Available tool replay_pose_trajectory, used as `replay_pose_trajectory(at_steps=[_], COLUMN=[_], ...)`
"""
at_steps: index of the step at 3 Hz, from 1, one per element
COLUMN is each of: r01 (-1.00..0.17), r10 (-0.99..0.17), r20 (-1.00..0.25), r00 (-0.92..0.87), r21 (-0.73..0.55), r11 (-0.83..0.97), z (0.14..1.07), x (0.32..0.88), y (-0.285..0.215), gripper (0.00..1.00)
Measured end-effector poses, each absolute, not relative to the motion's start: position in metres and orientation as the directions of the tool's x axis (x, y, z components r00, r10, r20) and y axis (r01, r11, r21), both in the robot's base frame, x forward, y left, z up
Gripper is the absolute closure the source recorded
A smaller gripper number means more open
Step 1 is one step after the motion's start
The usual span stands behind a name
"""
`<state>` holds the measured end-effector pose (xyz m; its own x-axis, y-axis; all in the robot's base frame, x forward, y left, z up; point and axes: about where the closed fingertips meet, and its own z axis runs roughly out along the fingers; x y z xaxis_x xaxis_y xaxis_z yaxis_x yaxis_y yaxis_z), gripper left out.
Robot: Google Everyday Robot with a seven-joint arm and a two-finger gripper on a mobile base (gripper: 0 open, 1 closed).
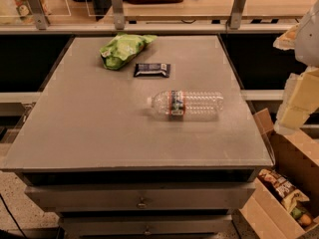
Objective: Move water bottle near green rice chip bag
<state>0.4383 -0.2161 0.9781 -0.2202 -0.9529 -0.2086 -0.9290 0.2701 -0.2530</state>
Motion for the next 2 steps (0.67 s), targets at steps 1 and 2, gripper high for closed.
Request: replay_pose_trajectory(at_steps=[1, 2], r01=[-0.929, -0.932], r10=[-0.953, -0.959], r20=[-0.209, -0.212], r00=[-0.220, -0.190], r21=[-0.253, -0.268], r11=[0.270, 0.244], z=[0.978, 0.976], x=[0.438, 0.445], y=[-0.216, -0.200], gripper=[0.00, 0.00])
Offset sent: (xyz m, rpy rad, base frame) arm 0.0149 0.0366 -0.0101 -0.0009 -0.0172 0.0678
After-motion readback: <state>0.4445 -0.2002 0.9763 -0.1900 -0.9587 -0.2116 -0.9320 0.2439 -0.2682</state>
